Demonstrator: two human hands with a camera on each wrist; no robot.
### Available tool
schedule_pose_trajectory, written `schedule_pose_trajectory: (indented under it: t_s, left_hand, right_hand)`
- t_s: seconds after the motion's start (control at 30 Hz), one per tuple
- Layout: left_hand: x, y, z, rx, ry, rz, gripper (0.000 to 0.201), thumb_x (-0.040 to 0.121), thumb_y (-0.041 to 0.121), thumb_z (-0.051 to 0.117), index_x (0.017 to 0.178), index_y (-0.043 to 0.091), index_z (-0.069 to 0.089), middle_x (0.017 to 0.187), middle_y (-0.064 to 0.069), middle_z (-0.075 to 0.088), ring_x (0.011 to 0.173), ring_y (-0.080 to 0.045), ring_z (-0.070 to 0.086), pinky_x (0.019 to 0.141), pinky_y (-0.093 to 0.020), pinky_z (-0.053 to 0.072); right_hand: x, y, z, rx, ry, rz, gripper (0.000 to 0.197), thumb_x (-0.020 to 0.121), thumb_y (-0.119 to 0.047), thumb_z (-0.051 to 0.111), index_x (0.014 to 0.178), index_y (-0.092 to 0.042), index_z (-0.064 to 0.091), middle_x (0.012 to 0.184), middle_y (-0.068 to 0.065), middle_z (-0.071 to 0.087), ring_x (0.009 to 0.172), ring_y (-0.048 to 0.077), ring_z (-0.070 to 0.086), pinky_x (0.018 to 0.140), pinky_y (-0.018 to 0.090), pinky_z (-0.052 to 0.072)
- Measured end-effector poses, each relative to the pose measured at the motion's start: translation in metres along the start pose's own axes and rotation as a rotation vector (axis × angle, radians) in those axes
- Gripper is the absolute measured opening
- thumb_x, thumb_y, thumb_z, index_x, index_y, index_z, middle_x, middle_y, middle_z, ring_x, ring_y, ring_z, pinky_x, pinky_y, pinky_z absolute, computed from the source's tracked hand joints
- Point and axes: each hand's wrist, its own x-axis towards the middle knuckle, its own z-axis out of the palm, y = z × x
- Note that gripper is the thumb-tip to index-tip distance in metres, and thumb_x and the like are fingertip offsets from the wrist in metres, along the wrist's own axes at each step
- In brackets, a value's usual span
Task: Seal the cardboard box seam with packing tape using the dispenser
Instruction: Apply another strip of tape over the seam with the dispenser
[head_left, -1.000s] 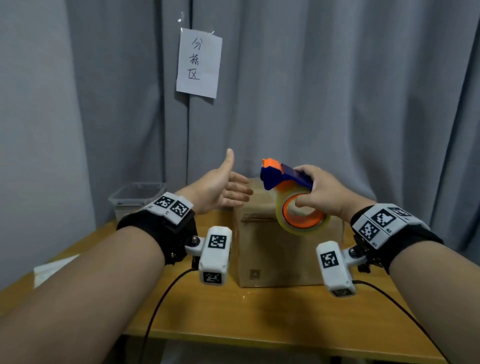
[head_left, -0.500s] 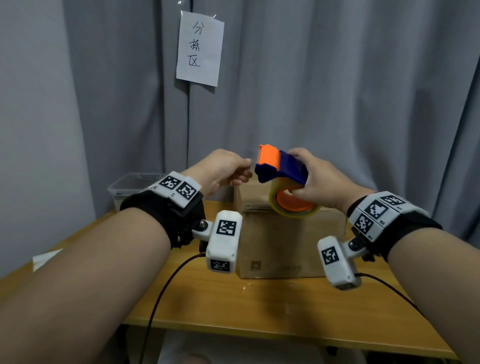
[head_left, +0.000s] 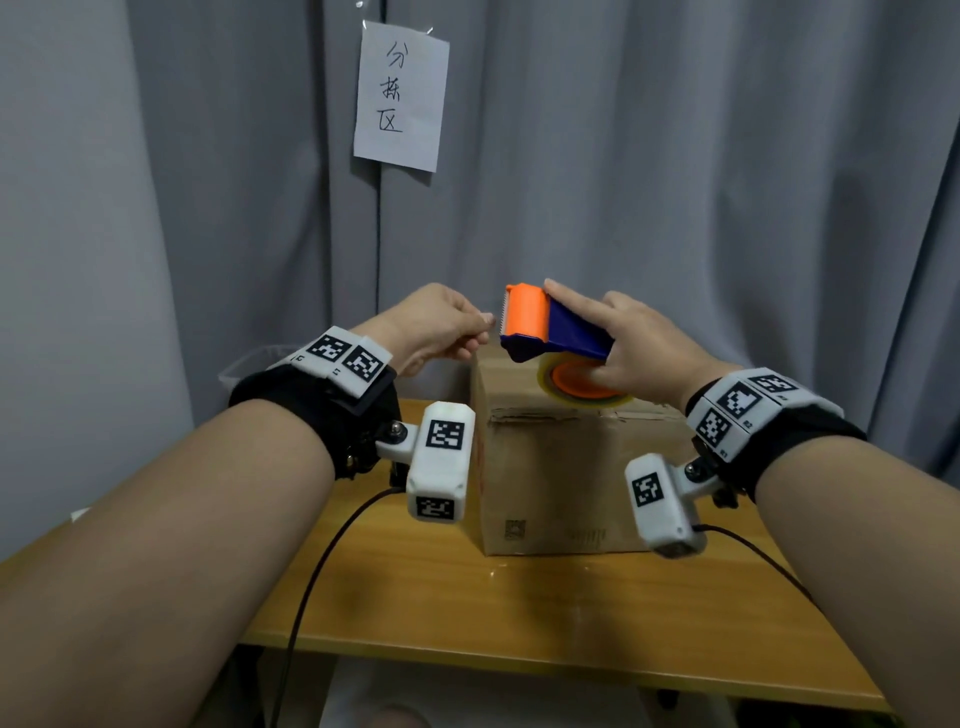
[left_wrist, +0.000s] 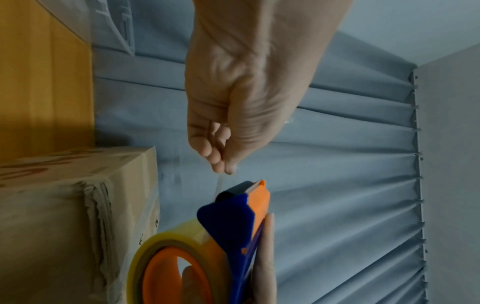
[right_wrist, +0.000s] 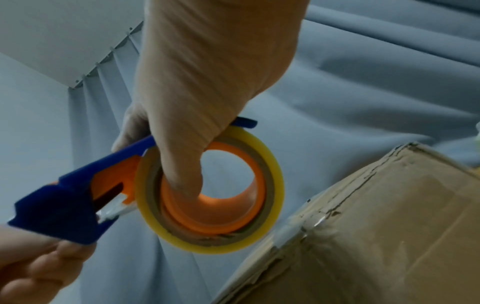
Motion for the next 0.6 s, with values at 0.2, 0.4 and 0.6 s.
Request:
schedule_pose_trajectory:
  t_s: [0.2,0.4,0.6]
  left_hand:
    - [0.002,-0.033,-0.023,0.048,0.141,-0.067,0.024,0.093,0.009,0.056,0.07,0.006,0.055,0.061,-0.004,0.05,0.04,-0.002,0.046,0.04,-0.01,0.04]
    - [0.004,-0.064,-0.005,-0.048,0.288,-0.215,0.025,0.087,0.013,0.056,0.063,0.01,0.049,0.057,-0.003,0.046,0.046,-0.012,0.04,0.038,-0.017,0.032]
    - [-0.002,-0.089,0.007,-0.063,0.342,-0.276,0.037,0.087,0.03,0.066,0.064,0.012,0.044,0.053,-0.004,0.037,0.042,-0.017,0.031,0.043,-0.021,0.027]
  right_hand:
    - [-0.016,0.031,-0.003,-0.243,-0.153,0.07,0.084,0.082,-0.037,0.06,0.144,-0.054,0.006,0.087,0.004,0.045,0.08,0.023,0.048,0.069,0.03,0.037]
    - [0.001,0.015,-0.004,-0.396,-0.236,0.013,0.071,0.087,-0.022,0.048,0.145,-0.05,0.016,0.1,0.004,0.045,0.089,0.026,0.049,0.075,0.034,0.038]
    - [0.006,0.0,-0.007,-0.595,-0.271,-0.018,0.064,0.092,-0.011,0.037,0.142,-0.05,0.025,0.11,0.0,0.052,0.1,0.023,0.05,0.08,0.032,0.03]
